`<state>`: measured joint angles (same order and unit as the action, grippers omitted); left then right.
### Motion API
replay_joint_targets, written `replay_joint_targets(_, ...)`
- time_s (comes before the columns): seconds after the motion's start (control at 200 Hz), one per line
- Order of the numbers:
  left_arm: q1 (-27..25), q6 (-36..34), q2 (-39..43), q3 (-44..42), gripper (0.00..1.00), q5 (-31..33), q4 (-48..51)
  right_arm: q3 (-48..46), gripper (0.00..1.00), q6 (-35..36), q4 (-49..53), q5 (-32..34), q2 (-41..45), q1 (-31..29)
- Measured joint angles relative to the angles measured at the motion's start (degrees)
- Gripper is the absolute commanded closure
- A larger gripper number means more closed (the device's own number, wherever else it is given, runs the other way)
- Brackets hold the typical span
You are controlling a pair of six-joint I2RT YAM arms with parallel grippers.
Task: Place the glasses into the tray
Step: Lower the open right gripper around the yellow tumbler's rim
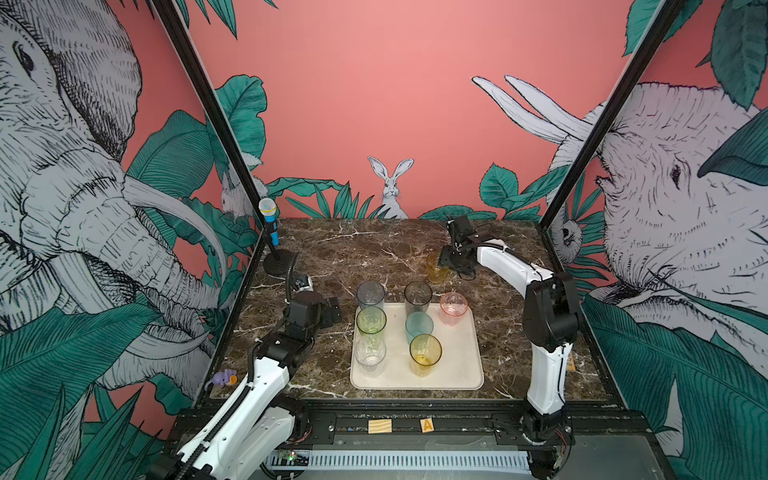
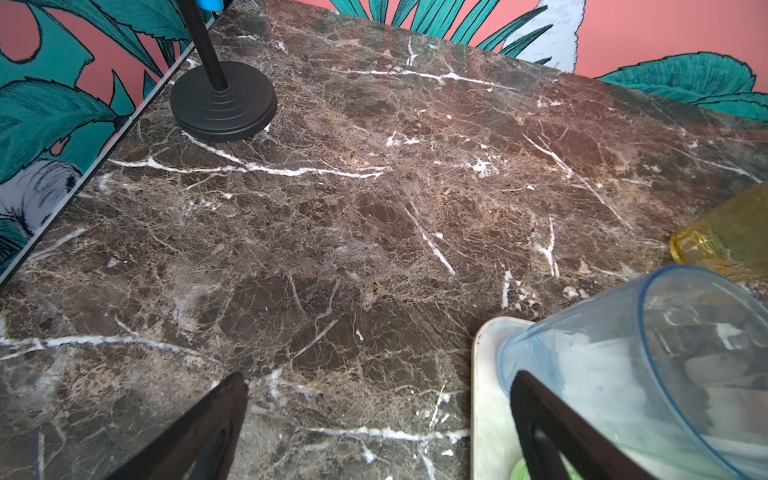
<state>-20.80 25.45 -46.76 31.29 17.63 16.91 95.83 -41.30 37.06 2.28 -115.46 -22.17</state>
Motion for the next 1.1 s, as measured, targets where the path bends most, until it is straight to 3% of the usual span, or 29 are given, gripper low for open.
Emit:
replay_joint_targets(0.735, 0.0, 0.0, 0.4, -0.7, 0.01, 0.0, 0.1, -3.7, 0.67, -2.5, -5.5, -5.1, 0.0, 2.1)
replay_joint_targets(1.1, 0.0, 0.1, 0.7, -1.1, 0.01, 0.0, 0.1, -3.7, 0.75, -2.6, -5.6, -7.3, 0.0, 2.1)
